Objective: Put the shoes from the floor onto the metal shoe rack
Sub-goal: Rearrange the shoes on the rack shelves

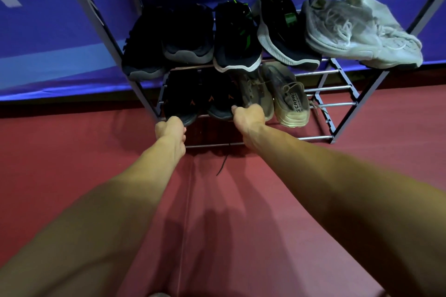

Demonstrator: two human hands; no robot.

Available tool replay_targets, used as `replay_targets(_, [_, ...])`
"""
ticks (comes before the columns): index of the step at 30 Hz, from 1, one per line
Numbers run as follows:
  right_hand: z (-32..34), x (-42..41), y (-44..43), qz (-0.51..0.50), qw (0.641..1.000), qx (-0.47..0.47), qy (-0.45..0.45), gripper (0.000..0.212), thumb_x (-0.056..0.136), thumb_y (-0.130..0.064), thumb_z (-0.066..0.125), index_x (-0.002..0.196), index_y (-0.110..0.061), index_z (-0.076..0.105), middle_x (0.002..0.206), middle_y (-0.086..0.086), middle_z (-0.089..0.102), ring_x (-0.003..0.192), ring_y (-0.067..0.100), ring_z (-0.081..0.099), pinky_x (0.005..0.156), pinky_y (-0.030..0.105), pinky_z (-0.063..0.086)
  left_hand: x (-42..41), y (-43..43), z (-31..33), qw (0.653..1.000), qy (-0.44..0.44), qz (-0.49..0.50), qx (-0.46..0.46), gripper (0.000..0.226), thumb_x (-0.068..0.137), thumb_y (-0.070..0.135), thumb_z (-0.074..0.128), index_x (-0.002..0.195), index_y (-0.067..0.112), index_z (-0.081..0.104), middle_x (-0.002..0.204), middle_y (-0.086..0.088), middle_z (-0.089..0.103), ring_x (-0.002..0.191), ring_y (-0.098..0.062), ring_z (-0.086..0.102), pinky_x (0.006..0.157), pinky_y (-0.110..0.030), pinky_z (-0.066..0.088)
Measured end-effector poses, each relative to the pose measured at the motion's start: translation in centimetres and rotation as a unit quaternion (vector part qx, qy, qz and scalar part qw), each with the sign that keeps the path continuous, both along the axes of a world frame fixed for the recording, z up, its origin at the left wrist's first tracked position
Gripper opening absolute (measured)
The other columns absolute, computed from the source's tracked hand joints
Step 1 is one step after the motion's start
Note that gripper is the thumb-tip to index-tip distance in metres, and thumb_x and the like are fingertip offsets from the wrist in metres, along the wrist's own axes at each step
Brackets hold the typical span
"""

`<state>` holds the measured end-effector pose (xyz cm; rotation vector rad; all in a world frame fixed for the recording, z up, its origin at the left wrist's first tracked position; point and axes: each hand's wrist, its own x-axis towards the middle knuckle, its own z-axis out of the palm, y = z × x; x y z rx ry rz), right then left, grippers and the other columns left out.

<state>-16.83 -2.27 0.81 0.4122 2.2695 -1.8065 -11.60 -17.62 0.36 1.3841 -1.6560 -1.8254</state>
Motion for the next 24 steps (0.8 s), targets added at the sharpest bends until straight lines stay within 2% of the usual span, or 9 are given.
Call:
replay_targets(3, [-0.3, 0.0, -0.2, 0.02, 1.0, 0.014, -0.014, 0.042, 0.093, -0.028, 0.065, 0.124, 0.0, 0.061, 0.113, 0.014, 0.068, 0.105, 0.032, 0.064, 0.089, 0.032, 0.049, 0.3, 0.0, -0.1, 1.0, -0.004, -0.009, 0.013, 0.021, 0.092, 0.004, 0.04, 0.108, 0.008, 0.054, 0.068, -0.005, 0.052, 0.051, -0.01, 0.044, 0.043, -0.021, 0.032])
replay_targets(4, [-0.4, 0.0, -0.2, 0.034, 0.999, 0.007, -0.026, 0.044, 0.092, -0.03, 0.066, 0.123, 0.001, 0.061, 0.104, 0.014, 0.067, 0.095, 0.029, 0.064, 0.079, 0.031, 0.05, 0.3, -0.2, -0.1, 1.0, -0.006, -0.018, 0.019, 0.021, 0.093, 0.005, 0.04, 0.109, 0.009, 0.053, 0.07, -0.006, 0.053, 0.052, -0.009, 0.045, 0.043, -0.021, 0.032])
replay_targets(6, [-0.4, 0.1, 0.0, 0.082, 0.995, -0.014, -0.059, 0.038, 0.093, -0.03, 0.066, 0.113, 0.002, 0.062, 0.083, 0.01, 0.063, 0.062, 0.018, 0.06, 0.052, 0.024, 0.043, 0.4, -0.8, -0.2, 0.999, -0.011, -0.027, 0.025, 0.02, 0.094, 0.007, 0.042, 0.11, 0.01, 0.053, 0.072, -0.006, 0.054, 0.051, -0.008, 0.046, 0.039, -0.019, 0.032])
replay_targets(8, [-0.3, 0.4, 0.6, 0.145, 0.985, -0.01, -0.097, 0.021, 0.097, -0.027, 0.061, 0.1, -0.006, 0.06, 0.07, 0.005, 0.062, 0.045, 0.01, 0.052, 0.042, 0.02, 0.033, 0.8, -1.2, -0.2, 0.999, -0.016, -0.028, 0.031, 0.016, 0.096, 0.01, 0.045, 0.109, 0.011, 0.054, 0.071, -0.006, 0.055, 0.05, -0.008, 0.046, 0.038, -0.017, 0.03])
replay_targets(10, [-0.4, 0.8, 1.2, 0.187, 0.974, 0.003, -0.124, 0.018, 0.099, -0.027, 0.059, 0.091, -0.011, 0.059, 0.07, 0.003, 0.063, 0.048, 0.01, 0.05, 0.047, 0.022, 0.032, 1.1, -1.2, -0.1, 0.997, -0.025, -0.043, 0.054, 0.013, 0.097, 0.016, 0.05, 0.108, 0.012, 0.055, 0.074, -0.005, 0.058, 0.053, -0.009, 0.049, 0.041, -0.02, 0.034])
replay_targets(13, [-0.4, 0.8, 1.5, 0.202, 0.973, 0.009, -0.113, 0.019, 0.097, -0.029, 0.06, 0.085, -0.014, 0.059, 0.073, 0.003, 0.064, 0.054, 0.012, 0.054, 0.051, 0.023, 0.035, 1.3, -0.6, 0.1, 0.992, -0.052, -0.085, 0.076, 0.017, 0.096, 0.026, 0.057, 0.109, 0.015, 0.057, 0.083, -0.002, 0.063, 0.064, -0.01, 0.056, 0.053, -0.023, 0.039])
replay_targets(18, [0.5, 1.0, 2.7, 0.212, 0.975, 0.033, -0.064, 0.019, 0.095, -0.025, 0.062, 0.078, -0.014, 0.06, 0.072, 0.003, 0.065, 0.055, 0.012, 0.057, 0.047, 0.023, 0.039, 1.0, 2.0, 0.5, 0.984, -0.088, -0.14, 0.073, 0.025, 0.092, 0.036, 0.06, 0.1, 0.012, 0.06, 0.078, 0.001, 0.063, 0.058, -0.009, 0.049, 0.053, -0.022, 0.036])
replay_targets(20, [0.9, 1.2, 3.6, 0.215, 0.974, 0.063, -0.028, 0.02, 0.092, -0.024, 0.065, 0.075, -0.012, 0.064, 0.07, 0.003, 0.067, 0.053, 0.013, 0.057, 0.05, 0.024, 0.042, 0.8, 4.2, 0.9, 0.976, -0.094, -0.185, 0.069, 0.018, 0.091, 0.032, 0.06, 0.091, 0.014, 0.058, 0.078, 0.001, 0.062, 0.061, -0.009, 0.051, 0.054, -0.023, 0.036])
replay_targets(24, [2.0, 1.1, 6.1, 0.196, 0.977, 0.075, 0.025, 0.017, 0.088, -0.024, 0.065, 0.079, -0.011, 0.07, 0.081, 0.009, 0.076, 0.064, 0.019, 0.065, 0.056, 0.025, 0.045, 0.4, 8.8, 1.6, 0.968, -0.105, -0.226, 0.04, 0.006, 0.088, 0.02, 0.057, 0.086, 0.015, 0.054, 0.072, 0.0, 0.055, 0.056, -0.011, 0.047, 0.053, -0.022, 0.032])
